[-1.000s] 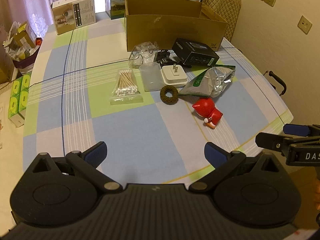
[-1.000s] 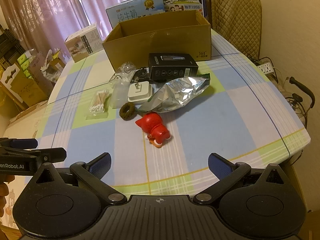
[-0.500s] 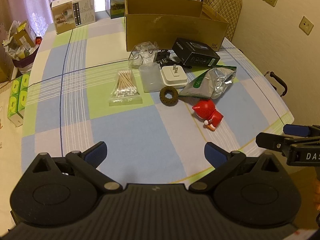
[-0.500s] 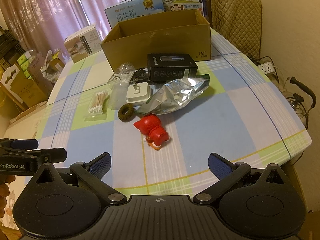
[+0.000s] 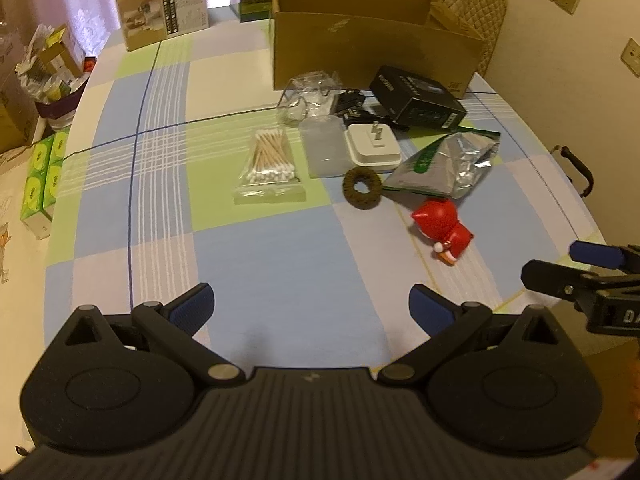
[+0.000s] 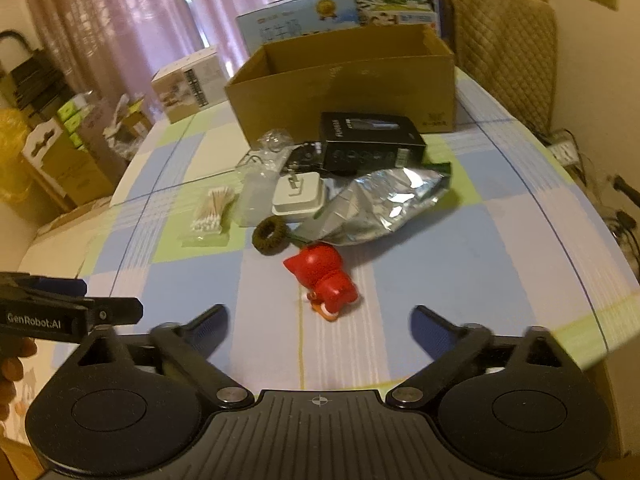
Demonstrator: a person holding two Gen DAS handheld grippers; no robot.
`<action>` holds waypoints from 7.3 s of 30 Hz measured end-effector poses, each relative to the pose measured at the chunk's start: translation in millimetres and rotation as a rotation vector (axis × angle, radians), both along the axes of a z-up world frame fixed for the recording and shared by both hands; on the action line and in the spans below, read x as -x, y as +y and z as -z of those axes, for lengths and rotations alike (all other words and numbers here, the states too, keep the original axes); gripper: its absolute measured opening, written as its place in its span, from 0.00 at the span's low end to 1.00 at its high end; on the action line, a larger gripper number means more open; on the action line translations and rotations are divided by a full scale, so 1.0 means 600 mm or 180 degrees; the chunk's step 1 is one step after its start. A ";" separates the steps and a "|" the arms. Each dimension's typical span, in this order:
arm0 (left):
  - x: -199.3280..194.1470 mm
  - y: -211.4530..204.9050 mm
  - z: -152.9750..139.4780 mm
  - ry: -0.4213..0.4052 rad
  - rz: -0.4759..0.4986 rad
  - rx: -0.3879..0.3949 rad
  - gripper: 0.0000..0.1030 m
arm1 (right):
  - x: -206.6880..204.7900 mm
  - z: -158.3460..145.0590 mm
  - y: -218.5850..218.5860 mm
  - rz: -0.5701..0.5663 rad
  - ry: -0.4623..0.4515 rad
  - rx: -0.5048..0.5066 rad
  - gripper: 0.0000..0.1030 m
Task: Organize objects
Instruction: 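Move the right gripper to the red cat figurine and close on it, then lift the red figurine with the right gripper while the left gripper grasps the cotton swab bag, then carry the swab bag and red figurine with both grippers over the cardboard box, then open the left gripper to drop the swab bag while the right gripper releases the figurine, then withdraw both grippers from the box back toward the table items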
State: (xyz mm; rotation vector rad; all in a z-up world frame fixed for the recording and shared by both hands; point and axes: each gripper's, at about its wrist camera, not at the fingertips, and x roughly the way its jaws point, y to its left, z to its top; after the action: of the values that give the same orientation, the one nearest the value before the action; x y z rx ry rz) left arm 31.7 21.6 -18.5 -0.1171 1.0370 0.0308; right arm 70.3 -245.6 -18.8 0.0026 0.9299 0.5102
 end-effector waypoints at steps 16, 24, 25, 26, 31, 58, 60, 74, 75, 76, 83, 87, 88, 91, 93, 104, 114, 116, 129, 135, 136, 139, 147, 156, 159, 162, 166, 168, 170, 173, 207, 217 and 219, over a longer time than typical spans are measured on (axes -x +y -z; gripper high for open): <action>-0.037 0.052 0.039 0.0152 -0.0335 -0.0019 0.99 | -0.089 0.078 0.044 -0.0634 -0.0142 0.0135 0.58; -0.058 0.065 0.054 0.0225 -0.0452 -0.0024 0.99 | -0.121 0.120 0.066 -0.0840 -0.0073 0.0292 0.54; -0.062 0.065 0.055 0.0233 -0.0461 -0.0023 0.99 | -0.124 0.124 0.068 -0.0864 -0.0065 0.0301 0.54; -0.065 0.065 0.057 0.0242 -0.0471 -0.0024 0.99 | -0.126 0.128 0.070 -0.0879 -0.0066 0.0314 0.53; -0.077 0.064 0.063 0.0287 -0.0491 -0.0031 0.99 | -0.135 0.144 0.079 -0.0957 -0.0078 0.0357 0.47; -0.134 0.055 0.083 0.0268 -0.0358 -0.0104 0.99 | -0.105 0.056 0.031 -0.1085 -0.0273 -0.0515 0.42; -0.143 0.055 0.083 0.0242 -0.0335 -0.0115 0.98 | -0.108 0.039 0.026 -0.0992 -0.0347 -0.0550 0.42; -0.253 0.067 0.107 0.0049 -0.0292 -0.0142 0.82 | -0.171 0.001 -0.063 -0.0239 -0.0499 -0.0504 0.42; -0.261 0.068 0.110 0.0055 -0.0293 -0.0150 0.81 | -0.177 0.000 -0.070 -0.0187 -0.0494 -0.0497 0.42; -0.269 0.069 0.113 0.0063 -0.0292 -0.0153 0.79 | -0.180 0.002 -0.079 -0.0156 -0.0493 -0.0491 0.42; -0.316 0.073 0.136 0.0162 -0.0319 -0.0169 0.62 | -0.203 0.002 -0.118 0.0008 -0.0480 -0.0449 0.42; -0.330 0.074 0.151 0.0234 -0.0355 -0.0182 0.51 | -0.214 0.005 -0.133 0.0031 -0.0449 -0.0437 0.42; -0.332 0.075 0.154 0.0248 -0.0367 -0.0172 0.47 | -0.217 0.006 -0.136 0.0029 -0.0443 -0.0435 0.42; -0.334 0.075 0.159 0.0256 -0.0413 -0.0178 0.39 | -0.227 0.007 -0.143 0.0001 -0.0429 -0.0432 0.42; -0.334 0.074 0.158 0.0247 -0.0434 -0.0172 0.30 | -0.235 0.007 -0.146 -0.0018 -0.0414 -0.0428 0.42; -0.317 0.062 0.104 0.0059 -0.0650 -0.0054 0.21 | -0.301 -0.001 -0.151 -0.0252 -0.0405 -0.0532 0.42; -0.355 0.017 -0.014 -0.0459 -0.0589 -0.0008 0.21 | -0.390 -0.035 -0.117 -0.0591 -0.0551 -0.0711 0.42; -0.374 0.005 -0.032 -0.0542 -0.0545 -0.0003 0.21 | -0.409 -0.043 -0.107 -0.0635 -0.0587 -0.0741 0.42; -0.537 -0.051 -0.086 -0.0768 -0.0346 -0.0081 0.21 | -0.559 -0.077 -0.035 -0.0754 -0.0761 -0.0736 0.42; -0.611 -0.043 -0.068 -0.0622 -0.0403 -0.0169 0.21 | -0.624 -0.051 0.006 -0.0756 -0.0642 -0.0466 0.42; -0.622 -0.040 -0.063 -0.0593 -0.0421 -0.0193 0.21 | -0.634 -0.044 0.015 -0.0774 -0.0611 -0.0406 0.42; -0.651 -0.029 -0.041 -0.0495 -0.0485 -0.0217 0.21 | -0.656 -0.019 0.035 -0.0804 -0.0520 -0.0225 0.42; -0.704 -0.033 0.023 -0.0098 -0.0399 -0.0231 0.21 | -0.690 0.043 0.081 -0.0899 -0.0122 0.0174 0.42; -0.729 -0.055 0.084 0.0239 -0.0315 -0.0154 0.21 | -0.708 0.081 0.106 -0.1013 0.0257 0.0265 0.42; -0.733 -0.057 0.095 0.0296 -0.0300 -0.0142 0.22 | -0.712 0.084 0.110 -0.1045 0.0347 0.0269 0.42; -0.738 -0.054 0.093 0.0328 -0.0264 -0.0083 0.26 | -0.714 0.085 0.114 -0.1065 0.0381 0.0286 0.42; -0.737 -0.061 0.089 0.0329 -0.0218 -0.0085 0.42 | -0.716 0.084 0.113 -0.1056 0.0417 0.0252 0.42; -0.735 -0.067 0.085 0.0322 -0.0203 -0.0099 0.46 | -0.715 0.084 0.114 -0.1063 0.0414 0.0256 0.42; -0.731 -0.070 0.081 0.0315 -0.0207 -0.0121 0.49 | -0.715 0.085 0.117 -0.1066 0.0430 0.0257 0.42; -0.730 -0.075 0.077 0.0298 -0.0210 -0.0153 0.52 | -0.716 0.085 0.118 -0.1062 0.0437 0.0266 0.42; -0.604 -0.066 -0.063 -0.0363 -0.0380 -0.0115 0.77 | -0.631 -0.031 0.020 -0.0476 -0.0301 -0.0335 0.63; -0.500 -0.058 -0.103 -0.0567 -0.0279 -0.0057 0.81 | -0.529 -0.069 -0.024 -0.0176 -0.0329 -0.0615 0.64; -0.478 -0.054 -0.109 -0.0597 -0.0258 -0.0064 0.81 | -0.505 -0.074 -0.028 -0.0114 -0.0320 -0.0628 0.64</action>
State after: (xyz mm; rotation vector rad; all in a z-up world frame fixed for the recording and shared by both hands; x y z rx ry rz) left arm 318.4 -10.8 46.6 -0.1411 0.8440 0.1020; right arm 373.1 -262.7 25.7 0.1377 0.7798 0.6282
